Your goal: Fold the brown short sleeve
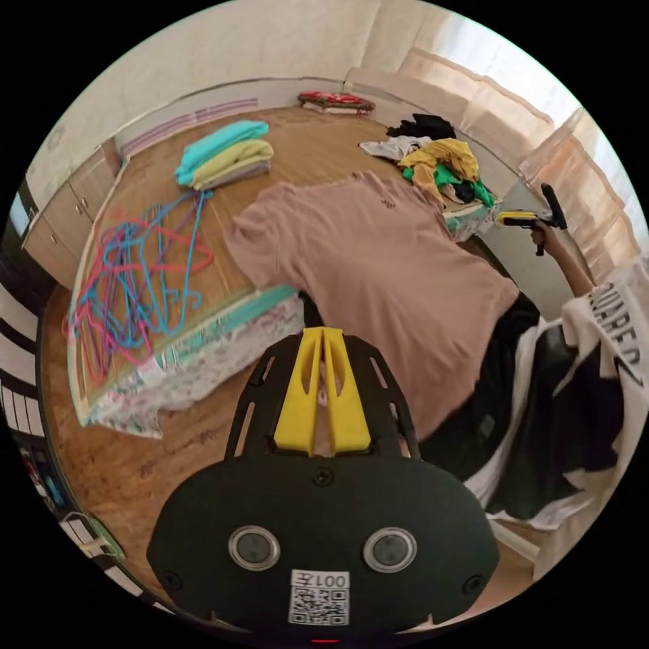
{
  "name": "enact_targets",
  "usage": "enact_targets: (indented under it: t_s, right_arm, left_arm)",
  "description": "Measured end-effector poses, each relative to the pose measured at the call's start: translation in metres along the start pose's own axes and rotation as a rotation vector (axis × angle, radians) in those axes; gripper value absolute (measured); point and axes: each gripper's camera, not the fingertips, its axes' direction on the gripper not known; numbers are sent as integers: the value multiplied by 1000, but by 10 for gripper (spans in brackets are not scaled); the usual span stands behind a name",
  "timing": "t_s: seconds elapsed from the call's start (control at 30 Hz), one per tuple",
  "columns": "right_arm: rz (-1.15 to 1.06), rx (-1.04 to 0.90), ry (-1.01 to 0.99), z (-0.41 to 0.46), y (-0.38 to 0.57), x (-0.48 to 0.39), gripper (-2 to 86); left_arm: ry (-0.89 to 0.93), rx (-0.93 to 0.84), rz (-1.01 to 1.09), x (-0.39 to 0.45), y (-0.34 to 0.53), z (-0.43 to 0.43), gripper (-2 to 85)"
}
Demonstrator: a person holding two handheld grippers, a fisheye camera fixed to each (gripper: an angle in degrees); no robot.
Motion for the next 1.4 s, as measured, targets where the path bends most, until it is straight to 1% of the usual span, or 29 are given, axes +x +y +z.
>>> enact_targets:
  t_s: [0.07, 0.13, 0.2, 0.3, 0.37, 0.43, 0.53, 0.63, 0.7, 0.77, 0.83, 0.87, 0.93, 1.1, 1.2, 1.27, 1.33, 1.4]
  right_arm:
    - [28, 20, 24, 25, -23, 6, 74]
    - [59, 7, 49, 59, -49, 11, 93]
    - [108, 30, 7, 80, -61, 16, 106]
    - [223, 29, -8, 107, -71, 28, 110]
    - [288, 43, -25, 113, -68, 37, 89]
    - [317, 158, -111, 107, -56, 45, 39]
    - [367, 234, -120, 96, -38, 57, 23]
    - [381, 287, -154, 86, -23, 65, 16]
    - [387, 290, -153, 84, -16, 68, 13]
    - [384, 270, -172, 85, -13, 71, 13]
    - [364, 266, -186, 83, -12, 72, 14]
    - [353, 271, -177, 82, -13, 72, 15]
    - [315, 269, -93, 74, -21, 69, 24]
    - [192, 266, -47, 67, -57, 59, 65]
    - [133, 199, 21, 83, -85, 53, 86]
    - [120, 144, 22, 100, -100, 52, 93]
    - [129, 79, 11, 119, -113, 50, 88]
    - [146, 66, 51, 126, -117, 46, 74]
  left_arm:
    - [-31, 25, 51, 16, -45, 24, -9]
    - [3, 62, 124, 43, -106, 61, -9]
    - [45, 67, 182, 66, -149, 92, -9]
    - [32, 42, 270, 102, -217, 143, -9]
    - [28, 29, 306, 120, -256, 172, -9]
    - [56, -14, 338, 138, -302, 211, -9]
    - [109, -70, 365, 158, -347, 257, -9]
    - [70, -132, 365, 176, -375, 303, -9]
    - [59, -178, 382, 186, -387, 329, -10]
    - [45, -149, 383, 192, -394, 339, -10]
    - [31, -160, 384, 195, -403, 349, -10]
    - [24, -161, 394, 196, -405, 351, -10]
    - [-2, -154, 423, 201, -410, 360, -10]
    - [-34, -133, 415, 209, -425, 371, -9]
    - [-59, -157, 449, 213, -435, 386, -10]
    - [-43, -155, 435, 210, -441, 394, -10]
    - [-10, -159, 405, 203, -449, 401, -10]
    - [7, -156, 394, 199, -454, 406, -9]
